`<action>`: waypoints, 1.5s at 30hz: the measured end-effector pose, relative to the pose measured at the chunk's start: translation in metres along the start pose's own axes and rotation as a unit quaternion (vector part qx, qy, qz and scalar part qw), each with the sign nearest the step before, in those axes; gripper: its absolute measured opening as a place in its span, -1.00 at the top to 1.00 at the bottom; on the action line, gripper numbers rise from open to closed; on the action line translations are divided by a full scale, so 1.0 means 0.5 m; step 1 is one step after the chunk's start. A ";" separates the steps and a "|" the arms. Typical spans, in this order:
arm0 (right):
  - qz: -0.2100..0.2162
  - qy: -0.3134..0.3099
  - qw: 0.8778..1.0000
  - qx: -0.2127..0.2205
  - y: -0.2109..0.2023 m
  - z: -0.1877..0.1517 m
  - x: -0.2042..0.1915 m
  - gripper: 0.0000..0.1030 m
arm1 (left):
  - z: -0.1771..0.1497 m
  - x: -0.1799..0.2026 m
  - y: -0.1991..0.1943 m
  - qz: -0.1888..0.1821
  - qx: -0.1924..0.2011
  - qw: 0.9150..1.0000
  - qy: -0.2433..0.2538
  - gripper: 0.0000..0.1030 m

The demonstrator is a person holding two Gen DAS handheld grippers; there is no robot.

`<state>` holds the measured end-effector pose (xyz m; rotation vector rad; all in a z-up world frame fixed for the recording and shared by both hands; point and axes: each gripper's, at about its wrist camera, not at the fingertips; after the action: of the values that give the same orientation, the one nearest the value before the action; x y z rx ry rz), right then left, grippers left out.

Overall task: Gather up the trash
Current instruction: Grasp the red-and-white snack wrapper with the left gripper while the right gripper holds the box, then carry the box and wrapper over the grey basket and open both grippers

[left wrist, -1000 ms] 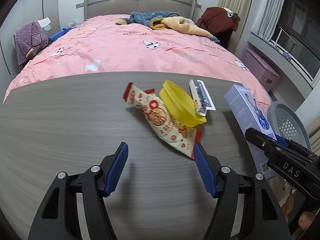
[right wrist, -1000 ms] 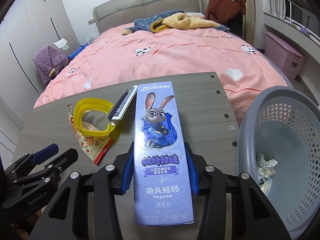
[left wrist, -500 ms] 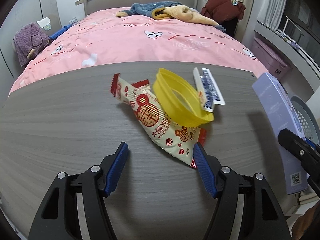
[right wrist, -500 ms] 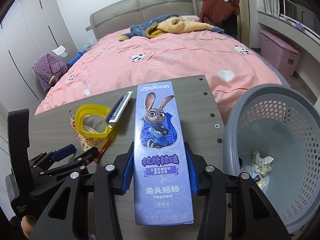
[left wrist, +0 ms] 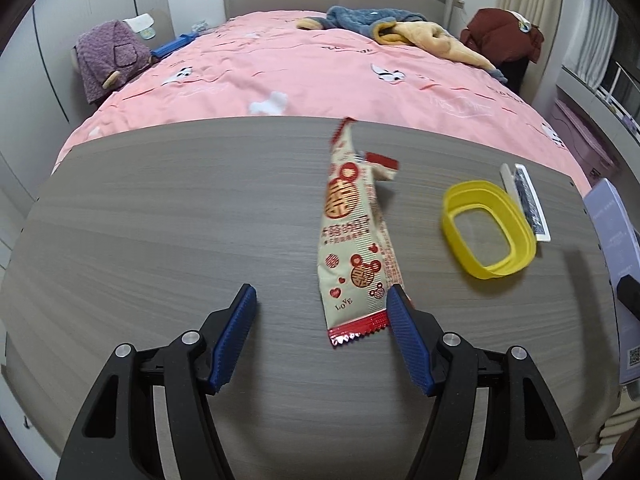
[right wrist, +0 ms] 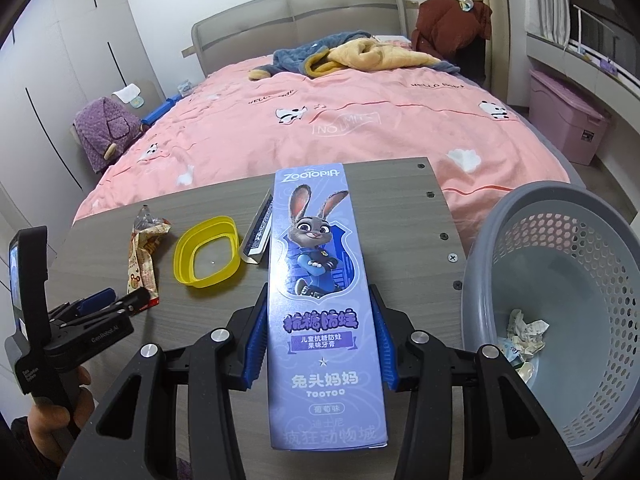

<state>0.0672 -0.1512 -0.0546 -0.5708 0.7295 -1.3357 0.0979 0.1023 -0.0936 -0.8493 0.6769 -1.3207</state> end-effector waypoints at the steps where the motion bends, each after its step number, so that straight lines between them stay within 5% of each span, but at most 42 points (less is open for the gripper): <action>1: 0.000 -0.001 1.000 0.001 -0.001 0.000 -0.001 0.14 | 0.000 -0.007 -0.003 0.000 0.001 1.000 -0.003 -0.26; 11: 0.001 -0.006 1.000 0.002 -0.005 0.000 -0.010 0.14 | 0.021 -0.015 -0.050 -0.038 0.029 0.999 -0.006 -0.26; 28: -0.002 -0.002 1.000 -0.005 0.003 -0.001 -0.005 0.14 | 0.087 0.008 0.047 -0.026 0.002 1.000 0.003 -0.25; 33: -0.002 -0.003 1.000 -0.005 0.004 -0.002 -0.007 0.14 | 0.085 0.008 0.051 -0.038 -0.003 0.999 0.007 0.28; 45: -0.002 -0.003 1.000 0.000 -0.002 -0.002 -0.007 0.14 | 0.070 0.002 -0.033 -0.057 0.038 0.998 0.012 0.30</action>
<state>0.0655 -0.1481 -0.0541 -0.5759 0.7242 -1.3363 0.1181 0.1058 -0.0608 -0.8217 0.6008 -1.4525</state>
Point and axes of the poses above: each gripper's, at about its wrist camera, not at the fingertips, and y roughly the way its jaws point, x to its right, z to its top, and after that the axes turned 5 degrees about -y, right-handed
